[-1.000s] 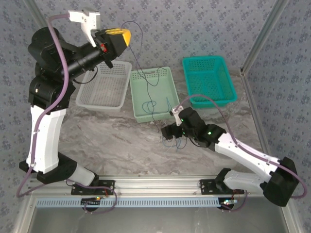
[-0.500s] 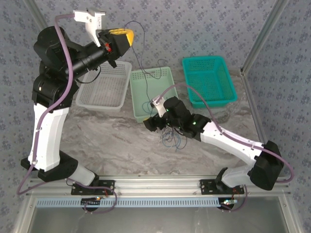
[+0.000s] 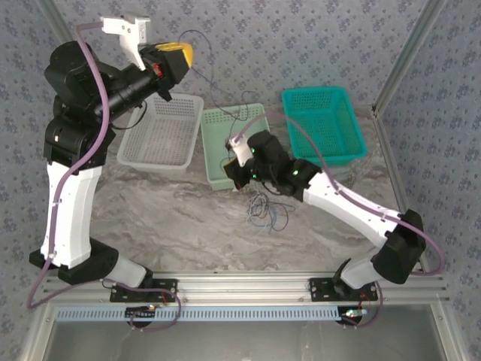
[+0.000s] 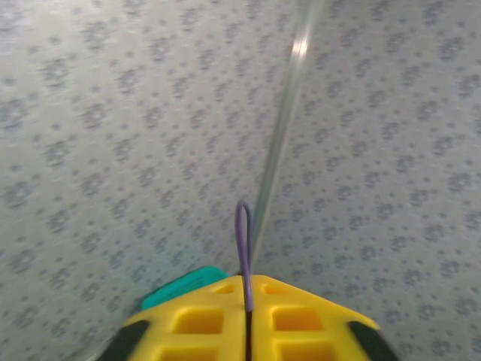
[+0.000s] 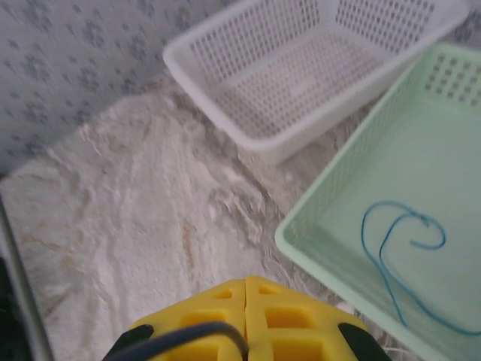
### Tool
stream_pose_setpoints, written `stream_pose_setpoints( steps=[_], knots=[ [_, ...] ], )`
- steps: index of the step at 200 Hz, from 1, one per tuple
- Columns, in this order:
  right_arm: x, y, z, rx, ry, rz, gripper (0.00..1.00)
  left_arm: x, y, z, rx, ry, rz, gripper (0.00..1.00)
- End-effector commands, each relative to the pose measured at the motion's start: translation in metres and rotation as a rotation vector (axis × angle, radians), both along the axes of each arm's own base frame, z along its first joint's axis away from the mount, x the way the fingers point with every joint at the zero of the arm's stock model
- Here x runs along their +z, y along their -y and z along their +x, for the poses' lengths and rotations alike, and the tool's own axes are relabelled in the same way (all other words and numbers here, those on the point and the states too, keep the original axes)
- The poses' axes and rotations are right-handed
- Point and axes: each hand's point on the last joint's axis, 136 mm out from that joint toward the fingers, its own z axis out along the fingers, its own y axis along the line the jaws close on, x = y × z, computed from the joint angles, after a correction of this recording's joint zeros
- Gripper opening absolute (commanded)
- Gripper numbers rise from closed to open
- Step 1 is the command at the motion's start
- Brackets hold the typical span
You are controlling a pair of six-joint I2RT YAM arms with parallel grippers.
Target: Untangle the cables
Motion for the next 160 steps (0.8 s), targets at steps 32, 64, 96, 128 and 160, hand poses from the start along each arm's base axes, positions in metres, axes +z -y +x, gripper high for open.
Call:
stream_pose_setpoints(
  steps=[32,64,96,128,160],
  knots=[
    [0.163,0.022,-0.006,0.048,0.026,0.210,0.00,-0.041,-0.033,0.018,0.161,-0.055,0.017,0.52],
    [0.190,0.011,0.001,0.066,-0.016,0.283,0.00,-0.071,-0.022,0.013,0.091,-0.099,0.060,0.61],
    [0.177,-0.008,0.018,0.086,-0.045,0.285,0.00,-0.089,-0.035,0.014,0.167,-0.107,0.086,0.61],
    [0.149,-0.032,0.035,0.132,-0.111,0.276,0.00,-0.120,-0.029,0.019,0.139,-0.171,0.127,0.67],
    [0.144,-0.047,0.043,0.162,-0.147,0.298,0.00,-0.163,-0.015,0.020,0.062,-0.267,0.152,0.65]
  ],
)
